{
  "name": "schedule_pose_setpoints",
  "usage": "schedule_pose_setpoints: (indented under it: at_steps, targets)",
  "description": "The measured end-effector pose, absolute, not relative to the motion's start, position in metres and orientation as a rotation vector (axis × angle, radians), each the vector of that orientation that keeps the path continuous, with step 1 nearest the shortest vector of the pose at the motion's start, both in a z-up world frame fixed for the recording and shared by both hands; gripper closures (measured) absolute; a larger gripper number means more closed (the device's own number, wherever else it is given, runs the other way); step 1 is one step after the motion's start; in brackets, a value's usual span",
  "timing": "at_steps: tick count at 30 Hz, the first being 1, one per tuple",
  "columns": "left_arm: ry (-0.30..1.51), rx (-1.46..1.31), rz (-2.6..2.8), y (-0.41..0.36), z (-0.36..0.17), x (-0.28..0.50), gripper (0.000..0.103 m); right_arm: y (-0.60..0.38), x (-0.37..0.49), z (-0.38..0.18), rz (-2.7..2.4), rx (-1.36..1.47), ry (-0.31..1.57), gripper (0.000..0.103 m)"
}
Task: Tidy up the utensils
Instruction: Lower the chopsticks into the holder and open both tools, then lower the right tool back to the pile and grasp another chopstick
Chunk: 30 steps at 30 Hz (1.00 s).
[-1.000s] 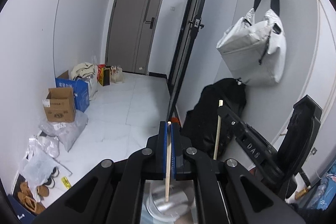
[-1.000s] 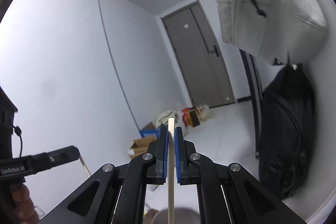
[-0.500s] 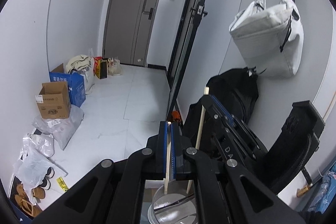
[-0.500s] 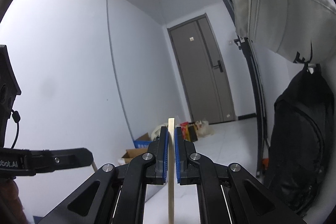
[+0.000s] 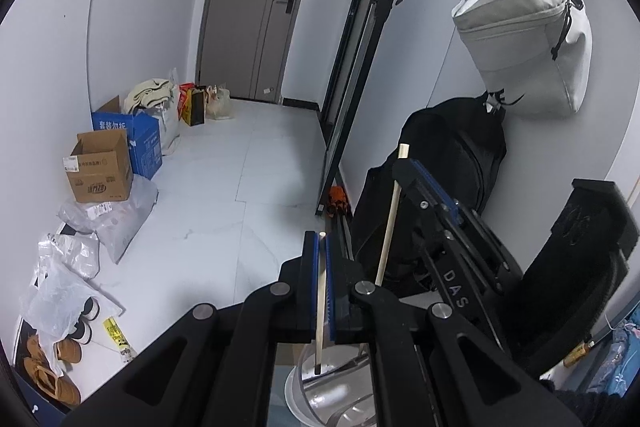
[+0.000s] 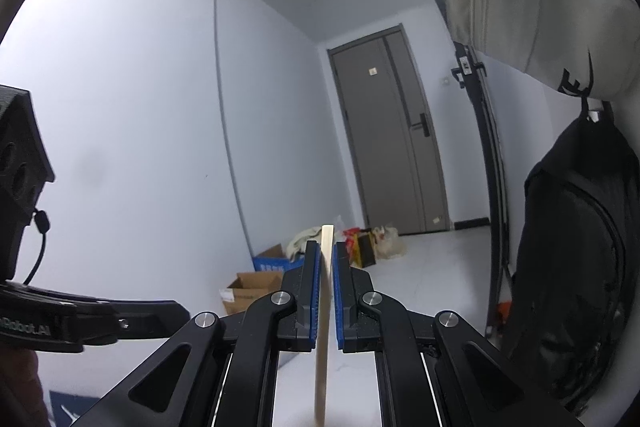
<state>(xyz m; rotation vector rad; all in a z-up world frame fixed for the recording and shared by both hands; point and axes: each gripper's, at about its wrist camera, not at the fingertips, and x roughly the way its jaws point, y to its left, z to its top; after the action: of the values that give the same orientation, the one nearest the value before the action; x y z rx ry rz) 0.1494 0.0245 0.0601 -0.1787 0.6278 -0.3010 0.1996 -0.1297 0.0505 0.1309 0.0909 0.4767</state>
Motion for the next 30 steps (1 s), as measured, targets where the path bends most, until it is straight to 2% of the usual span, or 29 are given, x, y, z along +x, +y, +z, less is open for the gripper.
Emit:
schedule_pose_setpoints:
  at_steps: [15,16,17,18,19,20,22,23,24,26,30]
  targets:
    - [0.739,-0.224,-0.463,0.022,0.040,0.142,0.103,-0.157,0.158,0.032,0.581,0.083,0.299,0.094]
    - [0.750,-0.227,-0.473,0.021,0.040,0.142,0.103,-0.158,0.156,0.031,0.583,0.083,0.313,0.091]
    - [0.772,-0.222,-0.477,0.019,0.040,0.143,0.101,-0.162,0.151,0.031,0.578,0.086,0.320,0.081]
    - [0.782,-0.218,-0.475,0.018,0.040,0.141,0.093,-0.165,0.146,0.032,0.578,0.097,0.321,0.074]
    - [0.786,-0.215,-0.478,0.018,0.040,0.139,0.078,-0.168,0.143,0.033,0.580,0.108,0.325,0.059]
    - [0.783,-0.212,-0.478,0.019,0.041,0.136,0.073,-0.173,0.137,0.034,0.576,0.118,0.329,0.044]
    - [0.754,-0.192,-0.443,0.020,0.045,0.126,0.059,-0.180,0.126,0.037,0.560,0.128,0.332,0.040]
    - [0.748,-0.182,-0.426,0.021,0.046,0.124,0.056,-0.183,0.121,0.037,0.556,0.131,0.341,0.038]
    - [0.746,-0.175,-0.408,0.021,0.046,0.120,0.054,-0.186,0.116,0.037,0.551,0.135,0.350,0.035]
    - [0.746,-0.170,-0.385,0.025,0.045,0.113,0.054,-0.193,0.108,0.038,0.537,0.147,0.354,0.022]
    - [0.744,-0.155,-0.309,0.029,0.039,0.096,0.053,-0.201,0.090,0.035,0.504,0.156,0.382,0.010]
